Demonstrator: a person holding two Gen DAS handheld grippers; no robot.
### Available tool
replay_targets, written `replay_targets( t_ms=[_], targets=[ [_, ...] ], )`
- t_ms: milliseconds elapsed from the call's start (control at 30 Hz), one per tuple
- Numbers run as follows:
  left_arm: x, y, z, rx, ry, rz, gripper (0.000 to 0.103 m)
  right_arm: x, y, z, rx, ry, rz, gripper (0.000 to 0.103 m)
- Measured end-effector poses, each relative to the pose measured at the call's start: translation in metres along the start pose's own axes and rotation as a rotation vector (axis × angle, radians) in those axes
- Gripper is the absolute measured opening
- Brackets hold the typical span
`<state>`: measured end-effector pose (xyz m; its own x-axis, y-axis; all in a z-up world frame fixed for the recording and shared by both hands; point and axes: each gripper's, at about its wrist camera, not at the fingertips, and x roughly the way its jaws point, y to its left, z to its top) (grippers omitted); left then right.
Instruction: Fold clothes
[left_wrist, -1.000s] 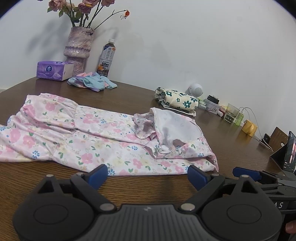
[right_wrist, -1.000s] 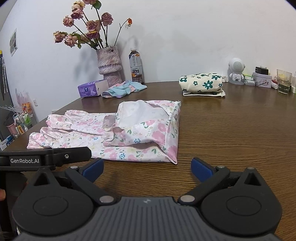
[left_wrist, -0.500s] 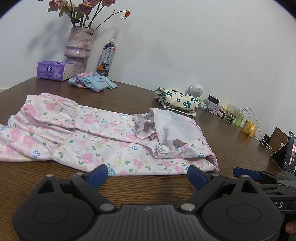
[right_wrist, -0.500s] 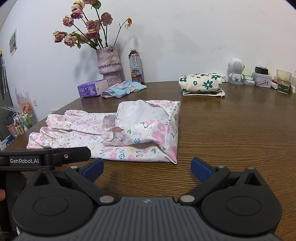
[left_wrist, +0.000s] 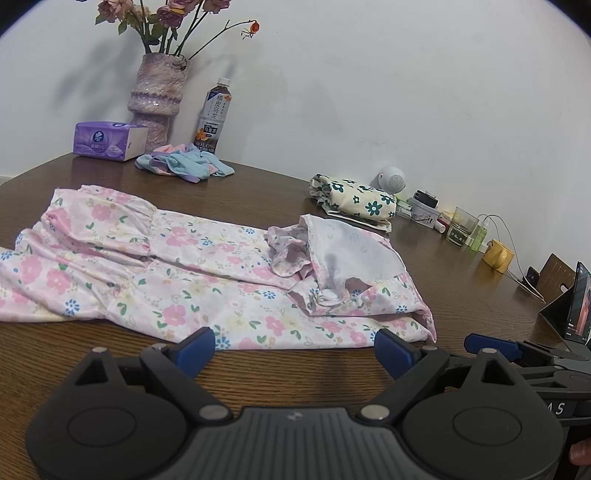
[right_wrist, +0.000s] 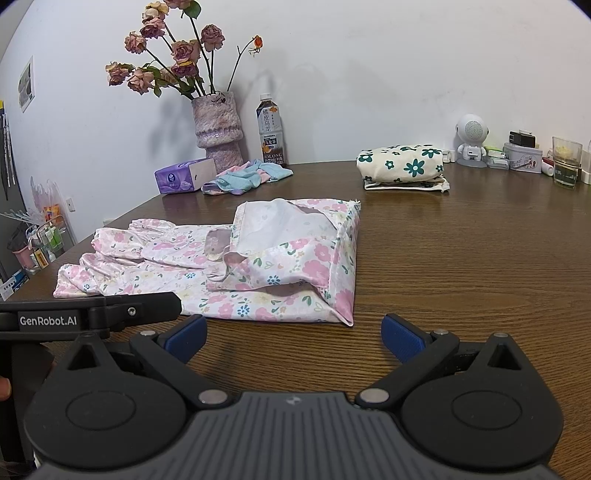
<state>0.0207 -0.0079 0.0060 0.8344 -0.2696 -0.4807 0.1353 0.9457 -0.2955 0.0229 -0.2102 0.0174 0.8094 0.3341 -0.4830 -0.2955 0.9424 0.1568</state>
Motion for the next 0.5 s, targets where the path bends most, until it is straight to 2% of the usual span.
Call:
replay_targets(
  t_ms=[500],
  targets=[
    [-0.0001,0.0002,-0.0002,-0.003,-0.001,-0.001,0.093,0.0008,0.0004,0.0003,0.000,0.006,-0.001,0.102]
  ],
)
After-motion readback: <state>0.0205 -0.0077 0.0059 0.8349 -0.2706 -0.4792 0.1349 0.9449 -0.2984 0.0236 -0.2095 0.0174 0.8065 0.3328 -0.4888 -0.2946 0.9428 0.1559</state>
